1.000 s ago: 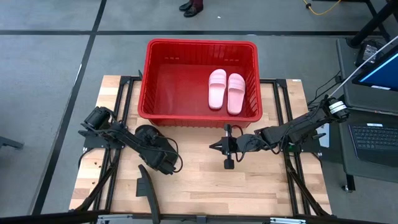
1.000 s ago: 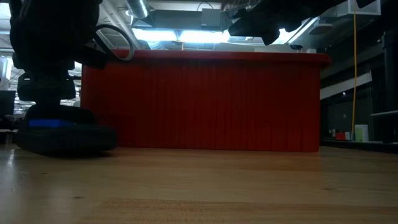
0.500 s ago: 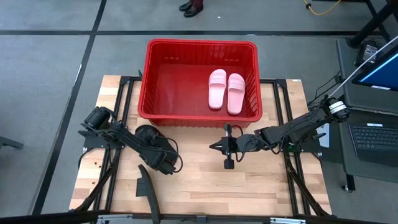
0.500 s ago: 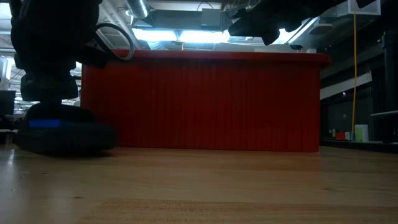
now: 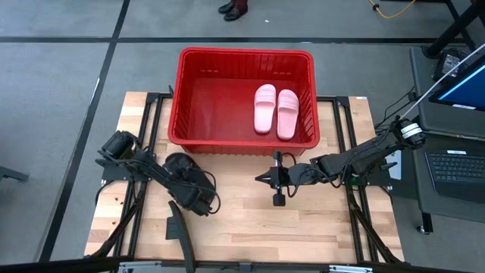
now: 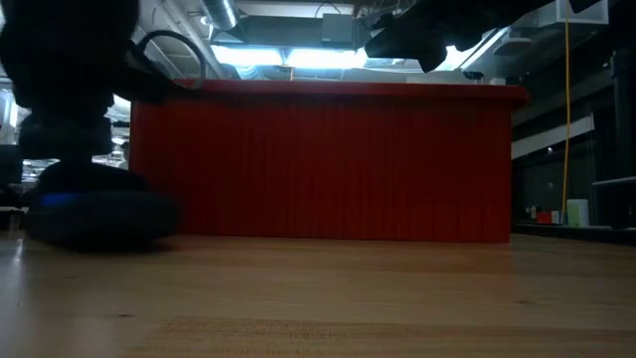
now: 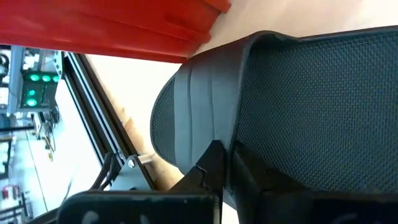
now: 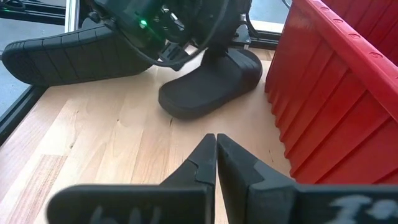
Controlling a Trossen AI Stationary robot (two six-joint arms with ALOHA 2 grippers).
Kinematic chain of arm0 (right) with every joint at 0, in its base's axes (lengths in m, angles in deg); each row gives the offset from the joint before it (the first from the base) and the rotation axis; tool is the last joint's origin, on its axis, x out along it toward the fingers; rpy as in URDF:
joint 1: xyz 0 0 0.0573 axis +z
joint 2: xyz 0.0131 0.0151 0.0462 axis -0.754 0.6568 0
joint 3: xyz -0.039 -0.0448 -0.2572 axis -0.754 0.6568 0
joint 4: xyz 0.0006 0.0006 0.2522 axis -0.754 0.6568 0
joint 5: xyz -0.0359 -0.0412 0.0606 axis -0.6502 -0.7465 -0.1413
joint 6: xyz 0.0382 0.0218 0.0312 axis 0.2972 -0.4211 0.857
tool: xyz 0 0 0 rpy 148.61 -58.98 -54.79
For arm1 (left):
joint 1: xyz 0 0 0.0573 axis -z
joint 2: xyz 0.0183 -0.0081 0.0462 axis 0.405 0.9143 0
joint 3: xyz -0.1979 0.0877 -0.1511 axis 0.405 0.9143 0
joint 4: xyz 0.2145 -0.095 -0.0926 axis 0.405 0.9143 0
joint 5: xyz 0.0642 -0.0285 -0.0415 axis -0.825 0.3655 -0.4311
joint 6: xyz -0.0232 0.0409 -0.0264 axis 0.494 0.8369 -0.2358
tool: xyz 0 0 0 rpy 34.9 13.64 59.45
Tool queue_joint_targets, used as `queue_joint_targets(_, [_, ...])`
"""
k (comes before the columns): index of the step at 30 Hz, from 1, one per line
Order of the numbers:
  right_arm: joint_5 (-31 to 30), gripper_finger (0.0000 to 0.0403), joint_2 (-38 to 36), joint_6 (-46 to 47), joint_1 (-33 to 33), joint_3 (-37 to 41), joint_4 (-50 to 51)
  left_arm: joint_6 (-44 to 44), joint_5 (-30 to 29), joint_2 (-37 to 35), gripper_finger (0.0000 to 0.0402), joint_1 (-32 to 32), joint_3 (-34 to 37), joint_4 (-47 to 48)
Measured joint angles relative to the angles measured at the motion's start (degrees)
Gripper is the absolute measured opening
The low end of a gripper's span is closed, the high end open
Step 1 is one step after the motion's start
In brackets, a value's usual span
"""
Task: Pick and place slides into bin
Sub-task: Put the top black slide into the red container
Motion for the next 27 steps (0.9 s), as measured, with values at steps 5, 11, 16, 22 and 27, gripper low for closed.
queue_joint_targets(5, [0.0,0.0017,0.0,0.0,0.0,0.0,0.0,-0.9,-1.2,0.0,0.0006,3.2,-1.9,0.2])
queue_joint_targets(11, [0.0,0.0017,0.0,0.0,0.0,0.0,0.0,0.7,-7.1,0.0,0.0005,6.0,-7.1,1.3])
queue_joint_targets(16, [0.0,0.0017,0.0,0.0,0.0,0.0,0.0,3.8,-10.6,0.0,0.0005,7.6,-11.0,1.3])
queue_joint_targets(22, [0.0,0.0017,0.0,0.2,0.0,0.0,0.0,5.8,-16.1,0.0,0.0004,9.8,-15.6,1.3])
queue_joint_targets(27, [0.0,0.0016,0.0,0.2,0.0,0.0,0.0,7.6,-19.8,0.0,0.0004,12.3,-19.7,0.5])
